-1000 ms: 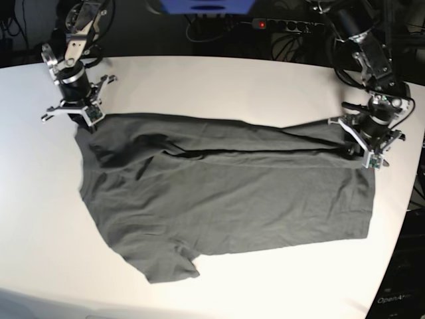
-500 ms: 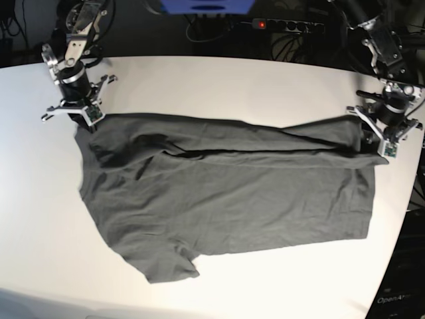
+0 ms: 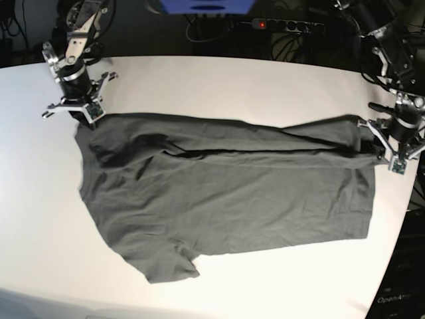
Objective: Fold the T-shirt properly
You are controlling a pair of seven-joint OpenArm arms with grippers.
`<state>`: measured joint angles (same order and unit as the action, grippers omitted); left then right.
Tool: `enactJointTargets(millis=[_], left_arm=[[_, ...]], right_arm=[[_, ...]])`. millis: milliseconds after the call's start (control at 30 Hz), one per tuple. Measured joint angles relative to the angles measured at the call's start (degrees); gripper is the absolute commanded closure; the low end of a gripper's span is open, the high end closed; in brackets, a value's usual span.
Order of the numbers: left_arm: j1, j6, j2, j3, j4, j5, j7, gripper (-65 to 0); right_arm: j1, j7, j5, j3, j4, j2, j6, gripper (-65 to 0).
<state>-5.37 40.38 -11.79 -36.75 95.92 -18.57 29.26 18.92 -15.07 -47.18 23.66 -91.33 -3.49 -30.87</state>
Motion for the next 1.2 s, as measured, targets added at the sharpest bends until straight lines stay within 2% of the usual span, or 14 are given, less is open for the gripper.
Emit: enactJointTargets(millis=[167, 367, 500, 567, 733, 1200], left_arm=[[0.7, 0.1, -1.2, 6.1, 2.5, -7.7, -1.9, -22.8], [0.4, 0.4, 0.3, 11.5, 1.9, -22.6, -14.3, -22.8], [0.1, 0.8, 3.0, 11.8, -0.4, -33.0, -21.9, -22.7], [-1.1, 0.3, 2.8, 11.8, -1.1, -35.9, -26.3, -22.7], [-4.3, 0.5, 2.4, 11.6, -1.4, -39.1, -30.1, -22.7], [-3.5, 0.4, -0.6, 11.7, -3.5, -40.6, -30.4, -22.9]], right_arm=[[0.0, 0.0, 0.0, 0.0, 0.0, -0.1, 0.0, -0.9], [0.0, 0.1, 0.0, 0.0, 0.0, 0.0, 0.0, -0.9], [0.0, 0.1, 0.1, 1.9, 0.0, -0.1, 0.0, -0.9], [0.0, 0.1, 0.1, 2.0, 0.0, 0.0, 0.4, -0.9], [-0.2, -0.3, 0.1, 3.4, 0.0, -0.1, 0.0, -0.9], [-0.6, -0.3, 0.1, 3.4, 0.0, -0.2, 0.2, -0.9]])
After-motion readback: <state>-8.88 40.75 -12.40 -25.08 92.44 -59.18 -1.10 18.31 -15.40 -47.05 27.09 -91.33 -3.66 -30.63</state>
